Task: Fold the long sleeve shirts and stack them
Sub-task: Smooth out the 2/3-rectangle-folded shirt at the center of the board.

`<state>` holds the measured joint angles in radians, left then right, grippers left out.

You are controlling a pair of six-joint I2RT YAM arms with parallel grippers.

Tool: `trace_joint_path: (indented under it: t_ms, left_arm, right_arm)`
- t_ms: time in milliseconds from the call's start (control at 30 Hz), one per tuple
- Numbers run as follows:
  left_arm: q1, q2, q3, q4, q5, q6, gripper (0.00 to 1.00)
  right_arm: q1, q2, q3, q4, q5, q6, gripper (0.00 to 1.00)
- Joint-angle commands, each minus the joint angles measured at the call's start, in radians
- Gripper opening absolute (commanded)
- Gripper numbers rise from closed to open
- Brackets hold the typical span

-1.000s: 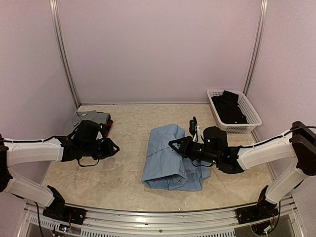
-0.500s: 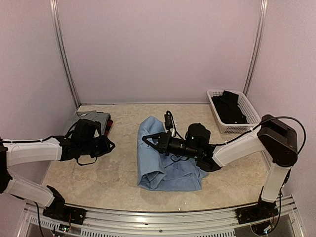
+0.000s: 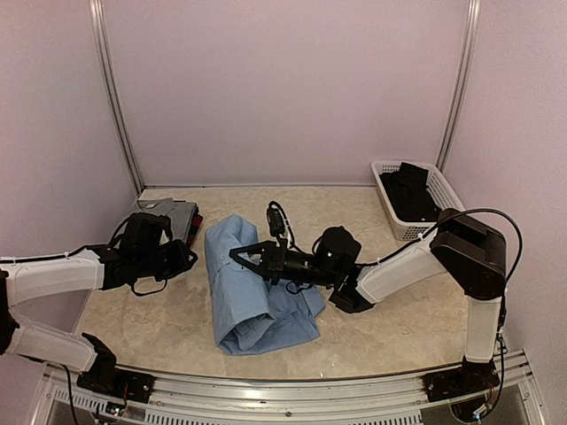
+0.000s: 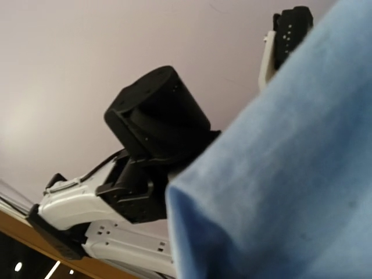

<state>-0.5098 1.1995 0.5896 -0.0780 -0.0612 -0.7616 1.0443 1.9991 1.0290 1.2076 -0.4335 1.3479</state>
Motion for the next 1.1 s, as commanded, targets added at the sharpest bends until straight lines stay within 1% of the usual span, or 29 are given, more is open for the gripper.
trace_joint_path:
  t_ms: [0,133,267,467,567,667,767,800,933,1000,1067]
  left_arm:
    - [0.008,0.003,-0.01,0.017,0.002,0.011,0.25]
    - [0.007,0.005,-0.01,0.02,0.008,0.012,0.25]
    - [0.007,0.003,-0.012,0.021,0.007,0.012,0.25]
    - [0.006,0.009,-0.01,0.026,0.016,0.011,0.25]
    - [0.005,0.008,-0.01,0.023,0.017,0.013,0.25]
    - [0.003,0.007,-0.011,0.019,0.015,0.016,0.25]
    - [0.003,0.006,-0.012,0.02,0.012,0.018,0.25]
    - [0.003,0.006,-0.013,0.021,0.013,0.018,0.25]
    - [0.0,0.012,-0.013,0.028,0.018,0.018,0.25]
    - [-0.004,0.016,-0.013,0.032,0.02,0.018,0.25]
    - [-0.006,0.02,-0.013,0.033,0.018,0.019,0.25]
  right_arm:
    - [-0.013,-0.041,-0.072,0.124,-0.004,0.052,0.0]
    - [-0.046,-0.095,-0.2,0.103,0.027,0.046,0.0]
    - [-0.082,-0.13,-0.315,0.176,0.057,0.076,0.0]
    - [-0.114,-0.087,-0.412,0.326,0.087,0.142,0.0]
    - [-0.134,-0.076,-0.446,0.338,0.097,0.148,0.05]
    - [-0.153,-0.101,-0.479,0.267,0.112,0.123,0.1]
    - [-0.166,-0.152,-0.5,0.152,0.132,0.088,0.22]
    - [-0.167,-0.175,-0.502,0.098,0.143,0.07,0.25]
    - [-0.173,-0.295,-0.491,-0.18,0.215,-0.047,0.27]
    - [-0.177,-0.357,-0.468,-0.351,0.249,-0.111,0.28]
    - [-0.177,-0.396,-0.432,-0.475,0.26,-0.177,0.32]
